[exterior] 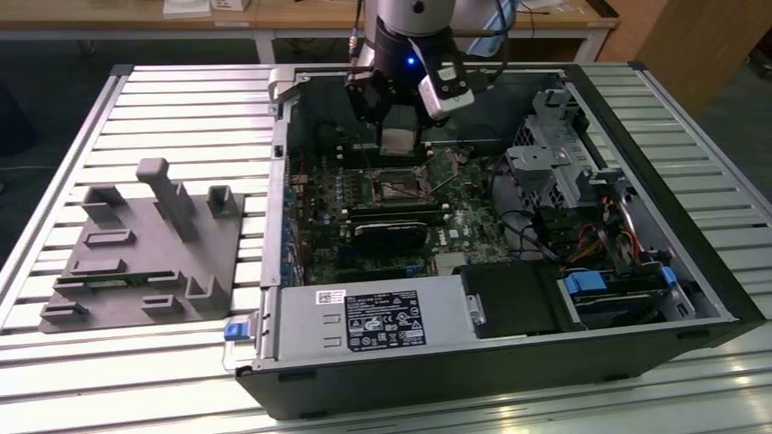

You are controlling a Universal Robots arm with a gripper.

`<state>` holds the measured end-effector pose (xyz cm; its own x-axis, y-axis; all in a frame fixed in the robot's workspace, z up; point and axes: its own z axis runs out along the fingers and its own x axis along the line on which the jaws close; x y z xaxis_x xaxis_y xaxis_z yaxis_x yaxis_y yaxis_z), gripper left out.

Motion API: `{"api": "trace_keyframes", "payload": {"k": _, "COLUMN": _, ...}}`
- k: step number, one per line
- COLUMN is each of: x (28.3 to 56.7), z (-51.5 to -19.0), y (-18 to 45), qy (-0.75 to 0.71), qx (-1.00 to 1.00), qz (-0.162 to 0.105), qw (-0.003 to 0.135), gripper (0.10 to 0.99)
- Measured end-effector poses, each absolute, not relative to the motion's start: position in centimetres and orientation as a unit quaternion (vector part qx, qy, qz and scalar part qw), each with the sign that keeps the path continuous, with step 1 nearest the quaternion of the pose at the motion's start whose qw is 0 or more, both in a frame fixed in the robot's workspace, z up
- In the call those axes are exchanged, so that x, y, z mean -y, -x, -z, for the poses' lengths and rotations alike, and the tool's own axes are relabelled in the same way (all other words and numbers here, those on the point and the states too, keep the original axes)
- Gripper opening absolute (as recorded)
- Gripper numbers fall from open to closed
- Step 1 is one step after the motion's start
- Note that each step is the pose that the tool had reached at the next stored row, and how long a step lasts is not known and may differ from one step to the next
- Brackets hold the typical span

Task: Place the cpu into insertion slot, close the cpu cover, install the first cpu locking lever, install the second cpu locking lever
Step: 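Place the cpu into insertion slot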

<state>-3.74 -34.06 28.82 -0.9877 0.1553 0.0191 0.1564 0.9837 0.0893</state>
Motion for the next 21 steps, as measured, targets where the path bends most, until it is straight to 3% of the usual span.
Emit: {"api": "trace_keyframes", "payload": {"k": 21, "x": 34.06, "z": -28.67, "y": 3.74, "qy": 0.168, "qx": 0.985, "qz": 0.046, "qw": 0.002, "gripper": 0.541}}
